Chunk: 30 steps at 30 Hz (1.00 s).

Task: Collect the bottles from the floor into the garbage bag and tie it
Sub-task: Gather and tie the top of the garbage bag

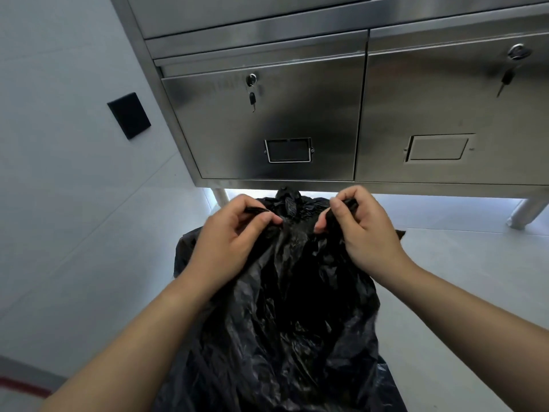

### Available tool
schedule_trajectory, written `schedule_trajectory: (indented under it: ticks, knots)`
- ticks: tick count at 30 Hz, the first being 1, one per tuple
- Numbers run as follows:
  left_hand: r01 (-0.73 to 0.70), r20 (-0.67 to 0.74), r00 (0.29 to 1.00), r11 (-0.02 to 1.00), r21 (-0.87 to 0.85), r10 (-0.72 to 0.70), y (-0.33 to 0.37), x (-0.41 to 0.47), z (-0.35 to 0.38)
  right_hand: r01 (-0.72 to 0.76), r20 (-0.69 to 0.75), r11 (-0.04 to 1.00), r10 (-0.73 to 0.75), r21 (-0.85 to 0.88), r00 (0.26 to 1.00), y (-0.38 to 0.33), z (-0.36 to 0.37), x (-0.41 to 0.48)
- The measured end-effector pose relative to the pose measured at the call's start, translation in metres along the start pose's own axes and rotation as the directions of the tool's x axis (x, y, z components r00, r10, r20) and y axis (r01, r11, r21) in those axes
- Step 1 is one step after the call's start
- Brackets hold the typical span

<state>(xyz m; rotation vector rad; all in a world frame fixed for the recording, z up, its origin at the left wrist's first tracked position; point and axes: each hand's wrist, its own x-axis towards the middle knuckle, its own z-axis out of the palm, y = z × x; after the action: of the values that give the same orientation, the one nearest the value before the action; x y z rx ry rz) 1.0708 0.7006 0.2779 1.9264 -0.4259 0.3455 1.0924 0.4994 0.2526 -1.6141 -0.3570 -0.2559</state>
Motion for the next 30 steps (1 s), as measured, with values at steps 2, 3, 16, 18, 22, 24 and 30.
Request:
schedule_trajectory:
  ticks: [2,3,16,18,22,24,30]
  knots:
    - [0.043,0.027,0.999,0.996,-0.083,-0.041,-0.001,-0.004,0.010,-0.048,0.029,0.998,0.047,0.039,0.998,0.004,0.006,-0.004]
    - [0.064,0.032,0.998,0.992,-0.110,-0.061,-0.002,-0.006,0.013,-0.084,0.037,0.994,0.082,0.065,0.996,0.006,0.007,-0.006]
    - [0.110,0.090,0.990,0.992,-0.068,-0.104,0.005,-0.003,0.020,-0.069,0.205,0.997,0.061,0.035,0.977,0.001,0.006,-0.015]
    - [0.109,0.088,0.991,0.988,-0.107,-0.100,0.009,-0.003,0.023,-0.052,0.205,0.998,0.043,0.039,0.978,-0.001,0.008,-0.017]
    - [0.069,0.076,0.995,0.984,-0.162,-0.057,0.016,-0.002,0.030,-0.010,0.187,1.000,0.008,0.013,0.982,-0.002,0.011,-0.017]
    - [0.083,0.107,0.992,0.982,-0.170,-0.065,0.015,-0.003,0.031,-0.025,0.192,0.999,0.020,0.025,0.981,0.000,0.012,-0.018]
    - [0.242,0.222,0.948,0.970,-0.036,-0.228,-0.020,-0.026,0.017,-0.288,0.155,0.956,0.277,0.049,0.948,0.021,-0.004,-0.013]
